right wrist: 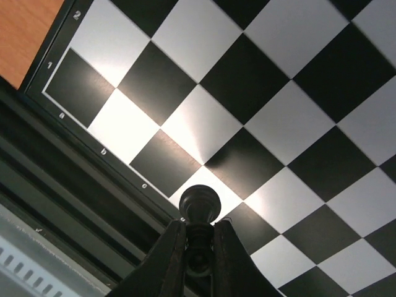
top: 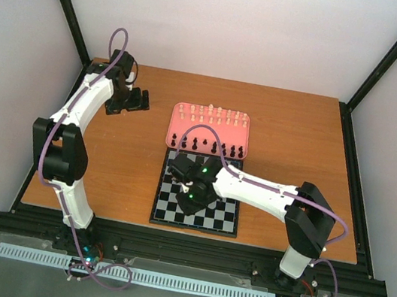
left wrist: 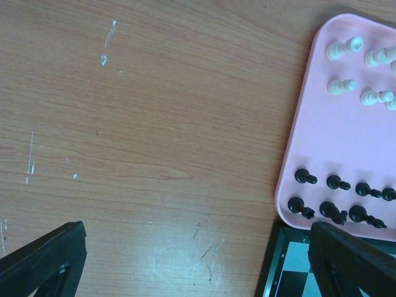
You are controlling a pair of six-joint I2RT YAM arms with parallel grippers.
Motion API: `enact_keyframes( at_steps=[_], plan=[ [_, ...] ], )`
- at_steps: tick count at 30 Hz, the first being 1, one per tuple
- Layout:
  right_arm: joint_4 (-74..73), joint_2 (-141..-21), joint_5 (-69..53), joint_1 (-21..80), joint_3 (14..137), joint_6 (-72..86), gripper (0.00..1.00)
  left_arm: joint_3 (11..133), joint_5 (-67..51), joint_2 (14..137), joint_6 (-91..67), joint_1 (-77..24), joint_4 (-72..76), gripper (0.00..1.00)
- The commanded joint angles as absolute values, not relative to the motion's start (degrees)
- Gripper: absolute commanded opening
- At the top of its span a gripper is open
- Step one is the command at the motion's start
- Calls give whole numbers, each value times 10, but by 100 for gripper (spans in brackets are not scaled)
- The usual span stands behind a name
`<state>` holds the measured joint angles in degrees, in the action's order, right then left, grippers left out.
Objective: Set up the chess pieces on the board
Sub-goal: Place the chess piece on the chessboard.
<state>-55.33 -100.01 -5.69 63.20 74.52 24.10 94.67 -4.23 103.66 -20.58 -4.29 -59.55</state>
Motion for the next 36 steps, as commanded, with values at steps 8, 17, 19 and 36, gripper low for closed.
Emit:
enact_keyframes(
  at_steps=[8, 17, 19, 36],
  plan=[
    [-576, -992, -75, 650, 754, 266, 3, 930, -41, 1000, -212, -43, -581, 100],
    [-576, -999, -87, 652, 744, 275, 3, 922, -43, 995, -213, -43, -579, 100],
    [-576, -999, -86, 653, 741, 279, 3, 922, -44, 995, -214, -42, -578, 100],
    [-574, -1027, -92, 653, 722, 287, 4, 911, -53, 988, -216, -42, -571, 100]
  ],
)
